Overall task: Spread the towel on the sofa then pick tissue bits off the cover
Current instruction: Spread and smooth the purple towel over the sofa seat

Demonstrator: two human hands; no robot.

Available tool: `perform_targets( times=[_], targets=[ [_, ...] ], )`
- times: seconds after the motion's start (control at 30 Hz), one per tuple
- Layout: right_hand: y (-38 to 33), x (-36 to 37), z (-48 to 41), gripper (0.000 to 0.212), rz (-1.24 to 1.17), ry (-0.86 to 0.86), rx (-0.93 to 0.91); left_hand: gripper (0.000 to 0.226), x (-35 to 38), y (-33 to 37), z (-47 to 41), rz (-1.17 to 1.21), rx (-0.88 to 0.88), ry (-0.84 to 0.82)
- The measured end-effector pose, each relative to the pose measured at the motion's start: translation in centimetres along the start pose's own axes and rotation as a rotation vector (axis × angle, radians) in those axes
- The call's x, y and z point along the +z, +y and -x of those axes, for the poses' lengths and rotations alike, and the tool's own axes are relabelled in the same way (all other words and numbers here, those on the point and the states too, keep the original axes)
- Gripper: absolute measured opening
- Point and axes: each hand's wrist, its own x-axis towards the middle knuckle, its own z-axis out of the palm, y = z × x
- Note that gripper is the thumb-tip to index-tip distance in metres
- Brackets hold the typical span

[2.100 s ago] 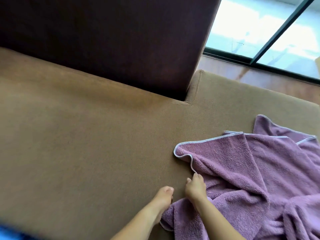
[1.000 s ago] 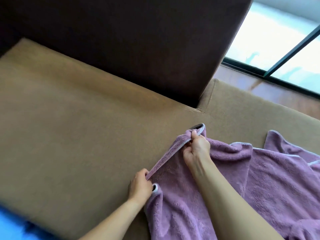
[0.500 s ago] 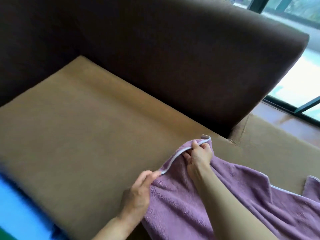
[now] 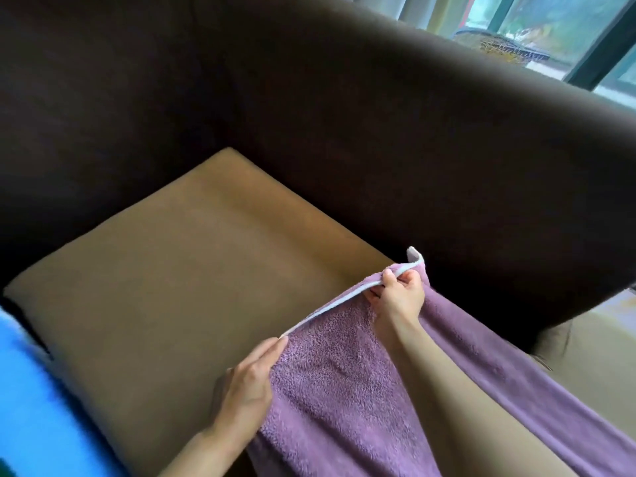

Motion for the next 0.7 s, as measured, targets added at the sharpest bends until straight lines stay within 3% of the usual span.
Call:
perform_targets(
  times=[0.47,0.7],
  targets=[
    [1.2,17.9,-1.3,0.026,0.002,-0.116,-0.004,0.074,-8.8,-8.8,-11.8,-0.022,0.012,0.003],
    [2.1,26.3,-2.5,0.027,0.008,-0.171,0.018,0.074,-12.5,-13.4,-16.6,-0.080,0.040,0.103]
  ],
)
